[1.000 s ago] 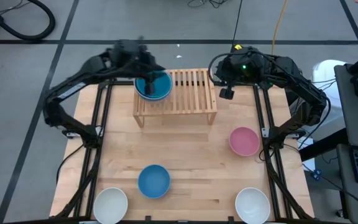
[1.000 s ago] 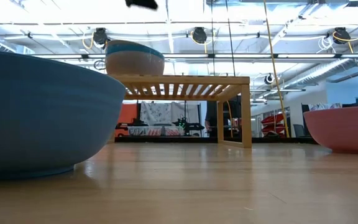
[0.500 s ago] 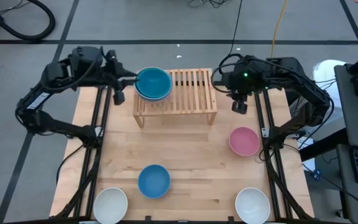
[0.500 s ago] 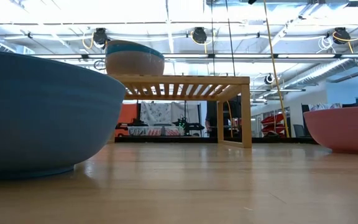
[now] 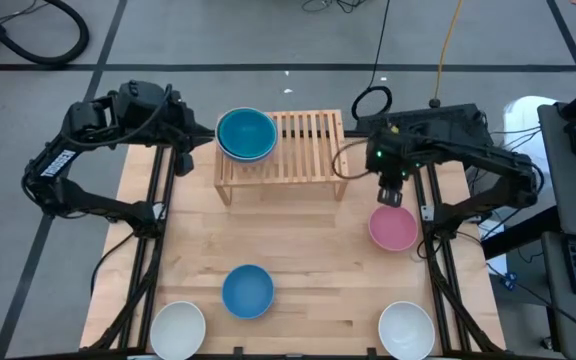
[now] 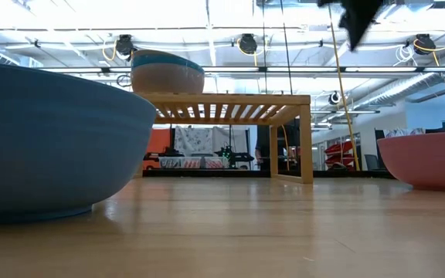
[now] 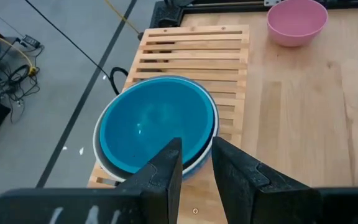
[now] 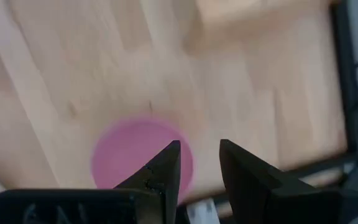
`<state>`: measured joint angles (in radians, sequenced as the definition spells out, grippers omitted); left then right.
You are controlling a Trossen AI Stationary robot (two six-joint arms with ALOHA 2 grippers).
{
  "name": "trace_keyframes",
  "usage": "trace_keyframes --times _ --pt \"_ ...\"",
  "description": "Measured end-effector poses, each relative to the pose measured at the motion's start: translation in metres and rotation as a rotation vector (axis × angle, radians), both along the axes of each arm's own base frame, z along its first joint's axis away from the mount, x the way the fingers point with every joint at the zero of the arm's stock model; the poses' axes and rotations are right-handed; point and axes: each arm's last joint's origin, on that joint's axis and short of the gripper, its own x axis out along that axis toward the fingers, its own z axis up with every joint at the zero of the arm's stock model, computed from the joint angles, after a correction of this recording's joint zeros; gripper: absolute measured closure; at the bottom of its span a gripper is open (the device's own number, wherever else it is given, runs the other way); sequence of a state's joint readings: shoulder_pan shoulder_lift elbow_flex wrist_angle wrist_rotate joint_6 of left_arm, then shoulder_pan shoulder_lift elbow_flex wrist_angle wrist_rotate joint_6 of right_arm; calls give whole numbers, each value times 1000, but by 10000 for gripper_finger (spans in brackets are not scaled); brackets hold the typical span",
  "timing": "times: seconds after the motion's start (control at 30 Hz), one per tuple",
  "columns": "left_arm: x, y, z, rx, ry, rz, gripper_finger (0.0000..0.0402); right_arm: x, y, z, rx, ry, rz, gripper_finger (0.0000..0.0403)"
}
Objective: Place and stack bowls onto a shelf
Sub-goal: Put the pink bowl on the shelf
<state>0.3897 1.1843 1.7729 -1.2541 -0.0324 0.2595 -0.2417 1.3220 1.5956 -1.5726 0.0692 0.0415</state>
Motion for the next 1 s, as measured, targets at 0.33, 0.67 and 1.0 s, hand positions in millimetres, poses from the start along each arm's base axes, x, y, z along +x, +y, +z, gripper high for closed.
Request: trace_keyframes --times 0.33,0.67,1.0 --pt "0 0 0 -1 -2 2 307 -26 6 -77 59 238 6 298" --pt "0 0 0 -18 -11 18 307 -35 9 -136 56 170 113 298" --pt "0 0 0 -38 -19 34 307 -44 4 -169 34 145 104 298"
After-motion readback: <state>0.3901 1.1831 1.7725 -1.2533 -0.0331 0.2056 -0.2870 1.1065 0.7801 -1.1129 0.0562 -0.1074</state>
